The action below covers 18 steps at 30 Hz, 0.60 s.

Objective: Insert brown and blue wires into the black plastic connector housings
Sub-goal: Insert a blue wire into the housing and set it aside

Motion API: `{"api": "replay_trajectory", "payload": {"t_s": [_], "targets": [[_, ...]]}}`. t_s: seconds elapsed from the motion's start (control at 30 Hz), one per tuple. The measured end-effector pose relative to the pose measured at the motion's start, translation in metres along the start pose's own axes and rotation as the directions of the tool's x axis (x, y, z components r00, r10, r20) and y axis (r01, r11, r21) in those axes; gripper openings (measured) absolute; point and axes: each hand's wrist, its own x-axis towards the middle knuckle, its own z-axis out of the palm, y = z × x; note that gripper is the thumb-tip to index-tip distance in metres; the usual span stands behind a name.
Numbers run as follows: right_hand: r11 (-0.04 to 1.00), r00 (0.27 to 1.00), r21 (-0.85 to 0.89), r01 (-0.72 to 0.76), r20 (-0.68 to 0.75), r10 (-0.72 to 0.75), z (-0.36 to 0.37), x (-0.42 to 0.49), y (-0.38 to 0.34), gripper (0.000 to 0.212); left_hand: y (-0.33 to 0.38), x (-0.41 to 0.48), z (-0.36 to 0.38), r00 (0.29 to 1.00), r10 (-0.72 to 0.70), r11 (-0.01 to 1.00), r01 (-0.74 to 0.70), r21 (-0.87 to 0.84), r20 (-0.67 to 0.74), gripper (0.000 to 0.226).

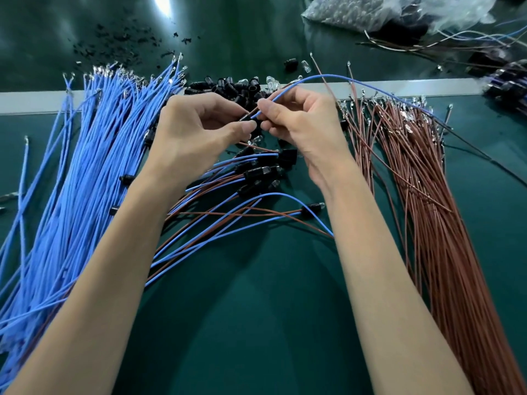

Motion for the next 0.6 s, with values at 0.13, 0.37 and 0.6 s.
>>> {"api": "replay_trajectory", "payload": {"t_s": [0.13, 0.37, 0.6], "targets": [[0.996, 1.0, -0.089, 0.012, 0.023, -0.01, -0.0002, -0.0004, 0.0009, 0.016, -0.0005, 0.0005, -0.0005, 1.0, 0.003, 1.0, -0.003, -0.006, -0.016, 0.011], [0.995, 0.999, -0.093, 0.042, 0.014, -0.041, 0.0009, -0.0018, -0.0007, 0.018, 0.0009, 0.0007, 0.0031, 1.0, -0.008, 0.999, 0.008, -0.052, 0.005, 0.01], [0.985, 0.997, -0.152, 0.076, -0.005, -0.078, 0.0002, -0.0024, -0.0022, 0.017, 0.0014, 0.0, 0.0061, 1.0, -0.006, 0.992, 0.01, -0.122, 0.025, 0.007]]}}
